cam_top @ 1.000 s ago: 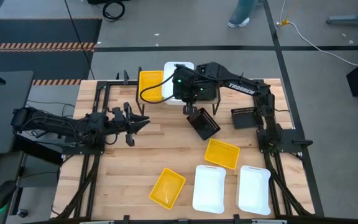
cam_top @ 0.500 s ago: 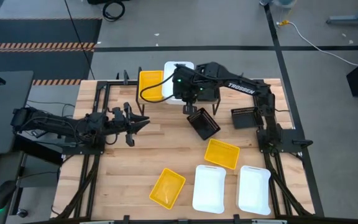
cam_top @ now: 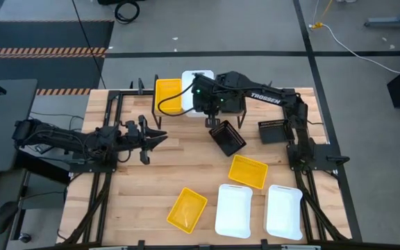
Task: Stack baskets on shelf by color
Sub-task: Put the top white bin on the shelf, then stack the left black basket on the black basket on the shelf
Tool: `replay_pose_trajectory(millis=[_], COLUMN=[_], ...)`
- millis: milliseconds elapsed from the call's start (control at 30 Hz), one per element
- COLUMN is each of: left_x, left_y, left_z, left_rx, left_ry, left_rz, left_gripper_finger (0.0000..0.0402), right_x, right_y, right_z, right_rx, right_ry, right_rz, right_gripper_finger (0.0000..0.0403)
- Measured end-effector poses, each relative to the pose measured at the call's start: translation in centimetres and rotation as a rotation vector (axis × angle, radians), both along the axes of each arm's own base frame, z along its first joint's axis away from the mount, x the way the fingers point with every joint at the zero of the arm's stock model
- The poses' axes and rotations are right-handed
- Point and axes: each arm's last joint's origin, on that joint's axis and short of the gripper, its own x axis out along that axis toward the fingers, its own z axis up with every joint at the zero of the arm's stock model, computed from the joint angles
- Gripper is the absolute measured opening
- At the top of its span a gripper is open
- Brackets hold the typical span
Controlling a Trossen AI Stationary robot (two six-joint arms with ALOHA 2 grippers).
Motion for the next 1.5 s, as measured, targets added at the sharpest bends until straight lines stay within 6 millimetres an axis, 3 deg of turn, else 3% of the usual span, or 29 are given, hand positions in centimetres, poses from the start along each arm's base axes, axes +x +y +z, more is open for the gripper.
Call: replay_pose_trajectory(millis=[400, 1000, 1233, 1500], left_x=[0.0, 0.0, 0.0, 0.0], left_y=[0.0, 0.0, 0.0, 0.0], left_z=[0.0, 0.0, 0.0, 0.0], left_rx=[0.002, 0.002, 0.004, 0.009], left_ry=[0.000, 0.001, 0.001, 0.002], left_rz=[0.000, 0.000, 0.000, 0.001], left_gripper_finger=[0.0078, 0.0078, 0.0078, 0.0078], right_x=[-0.5, -0.5, -1.0, -2.5], right_y=[-1.6, -1.3, 1.3, 6.7], right_z=[0.0, 0.1, 2.8, 6.0], right_rx=[0.000, -0.069, -0.117, -0.079], right_ry=[0.003, 0.022, -0.044, -0.126], right_rz=[-0.043, -0.015, 0.036, 0.076], right_gripper_finger=[0.0011, 0.0067, 0.0074, 0.0084])
